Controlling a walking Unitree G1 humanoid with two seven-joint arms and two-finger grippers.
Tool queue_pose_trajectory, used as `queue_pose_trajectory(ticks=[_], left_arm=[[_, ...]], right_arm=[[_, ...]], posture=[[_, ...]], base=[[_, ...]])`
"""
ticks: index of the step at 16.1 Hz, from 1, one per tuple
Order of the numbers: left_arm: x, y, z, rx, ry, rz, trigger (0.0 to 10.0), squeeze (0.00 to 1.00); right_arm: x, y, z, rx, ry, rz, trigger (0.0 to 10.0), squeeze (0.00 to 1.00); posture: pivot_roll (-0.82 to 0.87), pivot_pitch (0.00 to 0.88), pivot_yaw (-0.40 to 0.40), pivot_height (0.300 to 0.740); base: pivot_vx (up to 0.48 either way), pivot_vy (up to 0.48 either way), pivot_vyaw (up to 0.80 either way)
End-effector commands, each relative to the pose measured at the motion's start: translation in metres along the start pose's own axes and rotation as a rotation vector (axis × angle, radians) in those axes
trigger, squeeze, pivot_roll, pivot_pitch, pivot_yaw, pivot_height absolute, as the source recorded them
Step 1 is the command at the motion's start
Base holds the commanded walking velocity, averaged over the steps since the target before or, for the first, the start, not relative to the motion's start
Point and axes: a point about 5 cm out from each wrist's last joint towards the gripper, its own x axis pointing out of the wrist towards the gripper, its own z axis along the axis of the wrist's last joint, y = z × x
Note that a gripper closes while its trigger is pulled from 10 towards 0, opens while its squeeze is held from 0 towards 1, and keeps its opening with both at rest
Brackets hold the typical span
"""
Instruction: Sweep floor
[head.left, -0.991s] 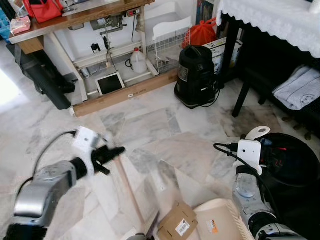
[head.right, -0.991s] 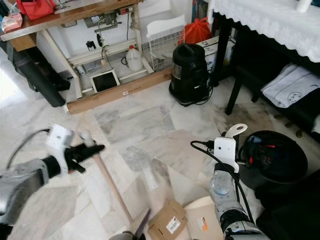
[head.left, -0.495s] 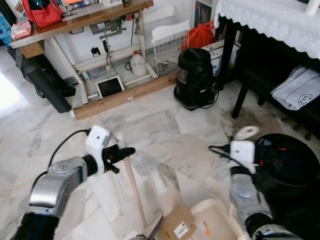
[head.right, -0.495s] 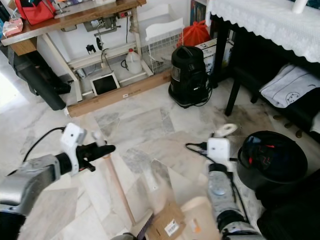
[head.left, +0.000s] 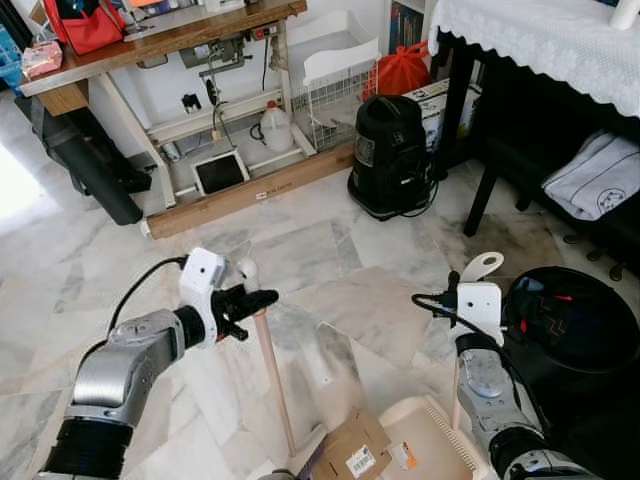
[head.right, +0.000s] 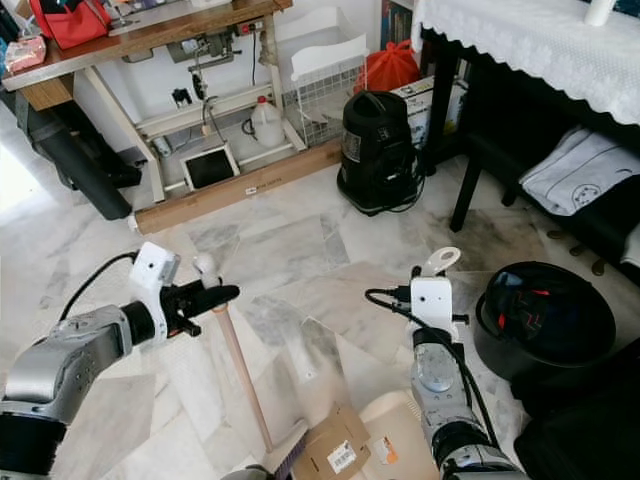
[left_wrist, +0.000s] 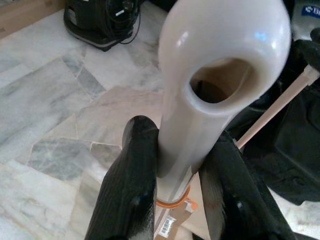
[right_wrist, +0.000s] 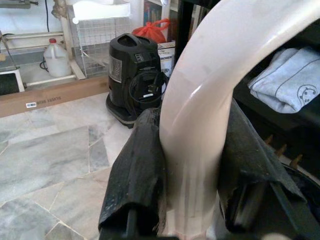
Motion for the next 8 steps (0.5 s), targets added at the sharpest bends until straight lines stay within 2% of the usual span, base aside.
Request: queue_pose_trajectory(ticks=[1,3,8], left_arm=[[0.001,-0.008,0.003,-0.121,-0.057,-0.095,10.0,0.0],[0.0,-0.015,0.009,-0.159,-0.081,-0.157,10.0,0.0],[0.003,-0.021,0.011,-0.195,-0.097,-0.186,10.0,0.0]], right_arm=[[-0.006,0.009,-0.007,0.023,0.046,0.011,10.0,0.0],[-0.005,0.012,-0.006,0.019,0.047,0.015,10.0,0.0],[-0.004,0.013,-0.005,0.019,0.049,0.016,10.0,0.0]], posture=[[0.16,0.141,0.129,0.74],[0.16,0.143,0.128,0.74],[0.16,0.139,0.129,0.74]], base=[[0.0,0.0,0.0],[0.0,0.0,0.0],[0.0,0.0,0.0]])
